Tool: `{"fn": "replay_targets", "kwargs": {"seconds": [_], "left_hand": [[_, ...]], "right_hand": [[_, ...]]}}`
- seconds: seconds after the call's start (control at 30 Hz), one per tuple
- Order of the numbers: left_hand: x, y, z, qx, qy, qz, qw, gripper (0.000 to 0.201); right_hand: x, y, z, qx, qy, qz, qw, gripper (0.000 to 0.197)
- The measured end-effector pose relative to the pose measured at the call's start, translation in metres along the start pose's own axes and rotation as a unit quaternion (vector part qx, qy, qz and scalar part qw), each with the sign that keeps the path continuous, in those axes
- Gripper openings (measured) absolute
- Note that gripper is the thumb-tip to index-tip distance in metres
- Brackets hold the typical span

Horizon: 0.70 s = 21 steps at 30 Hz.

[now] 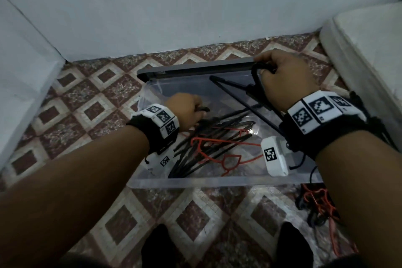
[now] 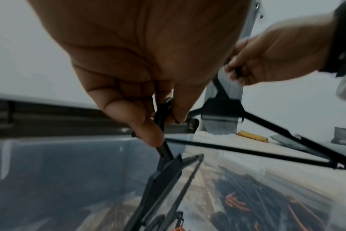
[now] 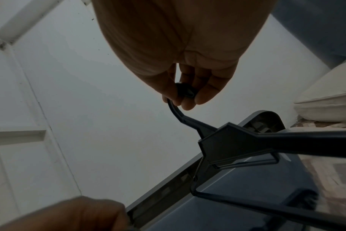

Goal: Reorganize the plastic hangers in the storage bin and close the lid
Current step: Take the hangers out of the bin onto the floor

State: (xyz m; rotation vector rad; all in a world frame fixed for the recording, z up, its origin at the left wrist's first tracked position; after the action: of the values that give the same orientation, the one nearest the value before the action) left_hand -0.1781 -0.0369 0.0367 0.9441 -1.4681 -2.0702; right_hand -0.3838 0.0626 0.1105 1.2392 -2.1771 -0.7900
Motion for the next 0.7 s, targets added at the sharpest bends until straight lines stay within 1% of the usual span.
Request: {"fn": "replay_targets", "kwargs": {"seconds": [0.07,0.13,0.27,0.43,0.5,0.57,0.7], "left_hand": [[-0.013,0.017,0.001,-0.016,-0.010,0.035,0.999,0.017],[-0.024,0.029,0.007,-0.020,-0.032,0.052,0.998,0.013],[-0.034,0.044,0.028,0.007,-0.070,0.056,0.996,0.025],[-0.055,0.075,0.038,0.030,-0.102,0.059,0.993,0.027],[-0.066,0.089,0.035,0.037,-0.103,0.067,0.992,0.025],[-0.072,0.097,0.030,0.029,-0.092,0.091,0.991,0.023],[-0.071,0.080,0.031,-0.010,-0.072,0.127,0.989,0.014]], "right_hand": [[-0.001,0.003,-0.002,-0.007,0.004,0.008,1.000,0.026],[-0.002,0.005,-0.005,-0.005,0.008,0.002,1.000,0.026],[-0.005,0.006,-0.007,-0.011,0.021,-0.020,1.000,0.027],[-0.006,0.010,-0.009,0.006,0.025,-0.018,1.000,0.026],[-0.006,0.010,-0.010,0.009,0.027,-0.025,0.999,0.024],[-0.007,0.006,-0.013,0.013,0.034,-0.048,0.998,0.023],[-0.014,-0.003,-0.018,0.017,0.049,-0.088,0.995,0.021]]}}
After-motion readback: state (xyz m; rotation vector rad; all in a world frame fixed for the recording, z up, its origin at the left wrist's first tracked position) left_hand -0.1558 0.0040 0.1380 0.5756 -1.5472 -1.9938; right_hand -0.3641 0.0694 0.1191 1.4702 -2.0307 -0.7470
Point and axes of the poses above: each hand's wrist, its own x-axis towards the middle knuckle, its own y-axis out of the back of the hand, z = x × y, the point moved 5 cm from there along x, towards the middle knuckle, and after that the axes turned 3 degrees about -z, right-handed, at the moved point
